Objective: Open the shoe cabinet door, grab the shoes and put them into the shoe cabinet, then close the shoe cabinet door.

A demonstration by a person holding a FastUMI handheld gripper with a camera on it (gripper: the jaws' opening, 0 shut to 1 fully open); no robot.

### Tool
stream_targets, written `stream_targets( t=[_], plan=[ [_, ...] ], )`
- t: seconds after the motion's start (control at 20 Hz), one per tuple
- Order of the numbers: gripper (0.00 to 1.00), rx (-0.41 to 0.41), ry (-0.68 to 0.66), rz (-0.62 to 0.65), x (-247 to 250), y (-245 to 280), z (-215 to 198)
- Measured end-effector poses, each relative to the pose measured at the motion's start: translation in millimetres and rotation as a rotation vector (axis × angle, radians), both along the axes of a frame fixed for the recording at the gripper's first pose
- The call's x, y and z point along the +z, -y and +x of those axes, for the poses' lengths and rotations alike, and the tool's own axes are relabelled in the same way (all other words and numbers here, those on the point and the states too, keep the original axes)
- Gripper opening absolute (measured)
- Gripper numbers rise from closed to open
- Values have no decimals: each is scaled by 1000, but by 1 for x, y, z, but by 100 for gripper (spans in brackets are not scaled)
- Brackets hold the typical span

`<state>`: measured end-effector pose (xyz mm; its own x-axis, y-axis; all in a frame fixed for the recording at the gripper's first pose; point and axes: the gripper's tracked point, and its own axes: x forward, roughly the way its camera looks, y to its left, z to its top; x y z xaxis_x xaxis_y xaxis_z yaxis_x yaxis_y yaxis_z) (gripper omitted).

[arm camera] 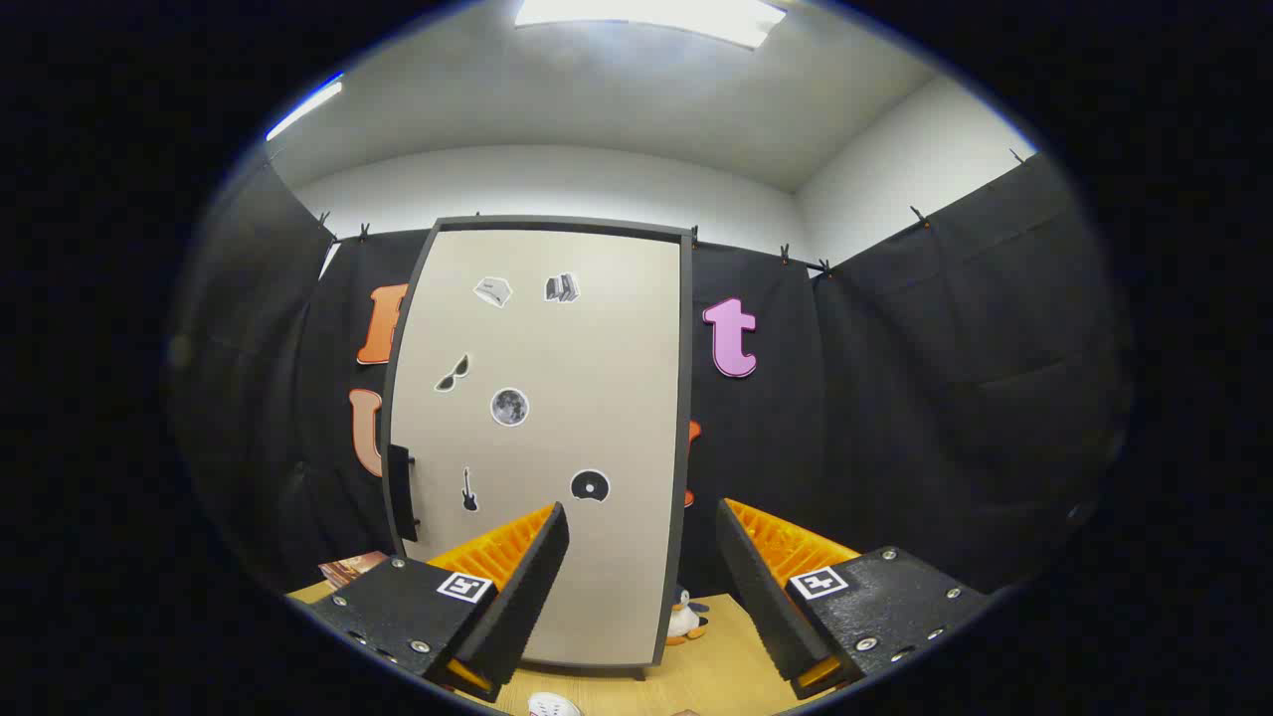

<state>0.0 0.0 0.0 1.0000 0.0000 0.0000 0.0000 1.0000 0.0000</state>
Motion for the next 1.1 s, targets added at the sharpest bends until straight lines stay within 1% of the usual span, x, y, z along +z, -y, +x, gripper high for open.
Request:
stream_targets(
  t=[0.2,0.4,0.55,0.75,0.95,1.1],
  plan=[
    [93,7,-8,42,-2,3,2],
    [93,29,-2,48,0,-9,2],
    [93,12,11,40,0,-13,3],
    [93,43,21,47,3,-32,5],
    [93,53,23,59,2,-46,8],
    [93,104,8,74,-1,-69,12]
  ],
)
